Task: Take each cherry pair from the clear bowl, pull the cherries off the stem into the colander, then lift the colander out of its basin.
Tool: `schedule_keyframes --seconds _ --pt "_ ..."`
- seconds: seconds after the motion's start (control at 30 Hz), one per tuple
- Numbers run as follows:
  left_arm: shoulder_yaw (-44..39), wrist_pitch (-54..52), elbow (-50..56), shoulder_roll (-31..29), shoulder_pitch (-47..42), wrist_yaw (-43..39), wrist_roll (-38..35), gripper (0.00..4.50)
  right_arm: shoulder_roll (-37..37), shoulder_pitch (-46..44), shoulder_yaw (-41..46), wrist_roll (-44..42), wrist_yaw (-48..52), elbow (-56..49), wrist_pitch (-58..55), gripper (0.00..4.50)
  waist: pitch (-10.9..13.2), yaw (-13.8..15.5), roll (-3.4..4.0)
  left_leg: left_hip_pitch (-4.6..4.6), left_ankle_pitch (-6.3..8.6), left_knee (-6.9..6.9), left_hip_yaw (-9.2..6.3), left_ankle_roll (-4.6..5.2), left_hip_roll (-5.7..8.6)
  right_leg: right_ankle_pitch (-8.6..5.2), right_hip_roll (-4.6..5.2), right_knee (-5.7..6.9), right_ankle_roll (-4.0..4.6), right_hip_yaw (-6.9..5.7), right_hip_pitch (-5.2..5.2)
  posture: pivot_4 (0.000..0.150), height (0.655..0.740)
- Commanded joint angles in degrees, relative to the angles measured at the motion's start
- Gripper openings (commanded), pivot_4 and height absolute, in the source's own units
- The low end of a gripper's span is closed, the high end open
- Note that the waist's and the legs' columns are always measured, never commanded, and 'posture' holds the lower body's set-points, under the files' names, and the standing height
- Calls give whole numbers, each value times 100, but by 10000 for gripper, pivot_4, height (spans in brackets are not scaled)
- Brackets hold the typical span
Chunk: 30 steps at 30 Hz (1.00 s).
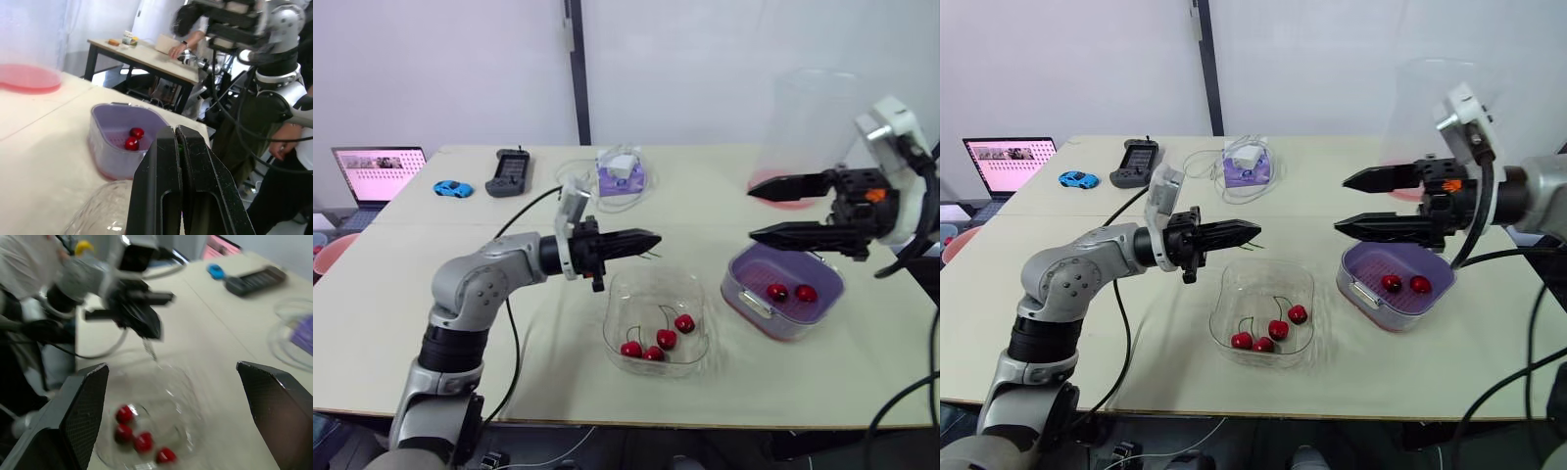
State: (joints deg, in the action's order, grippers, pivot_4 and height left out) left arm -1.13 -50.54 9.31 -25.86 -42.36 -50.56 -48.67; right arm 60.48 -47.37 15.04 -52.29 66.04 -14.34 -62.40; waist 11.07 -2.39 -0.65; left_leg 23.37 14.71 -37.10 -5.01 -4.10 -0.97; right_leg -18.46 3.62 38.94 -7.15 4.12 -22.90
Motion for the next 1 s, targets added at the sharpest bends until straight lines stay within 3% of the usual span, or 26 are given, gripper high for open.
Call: schedule_keyframes --seconds 0.03,0.17,0.33,0.53,0.83,1.0 --pt "-425 -45 219 -401 176 74 -52 0 -72 -87 -91 -95 -214 -319 95 44282 0 -11 0 0 0 1 0 1 0 0 0 0 0 0 0 1500 7332" --pt "-778 -178 285 -891 623 87 -171 0 -152 -119 -252 -81 -247 -257 223 44282 0 -15 0 0 1 2 1 2 -1 0 -1 2 0 2 -6 1500 7332" --pt "-1521 -895 194 -1588 1939 193 -492 0 -258 -149 -555 77 -21 -17 551 44282 0 -27 0 -2 4 5 5 7 -2 0 0 2 1 6 -9 1500 7332" --pt "-1793 -1012 -215 -1720 3165 298 -318 0 -259 -205 -759 114 227 73 736 44282 -1 3 -2 2 3 2 5 5 -2 0 5 3 1 3 -9 1500 7332" --pt "-1847 -528 -630 -1553 3571 573 148 0 -272 -253 -889 229 234 70 779 44282 -1 1 -2 2 3 5 4 5 -2 -1 4 4 1 3 -11 1500 7332" --pt "-1894 -448 -615 -1588 3580 582 235 25031 -267 -305 -879 211 154 87 728 45000 -1 1 -2 2 3 5 4 5 -2 -1 4 4 1 3 -12 1500 7332"
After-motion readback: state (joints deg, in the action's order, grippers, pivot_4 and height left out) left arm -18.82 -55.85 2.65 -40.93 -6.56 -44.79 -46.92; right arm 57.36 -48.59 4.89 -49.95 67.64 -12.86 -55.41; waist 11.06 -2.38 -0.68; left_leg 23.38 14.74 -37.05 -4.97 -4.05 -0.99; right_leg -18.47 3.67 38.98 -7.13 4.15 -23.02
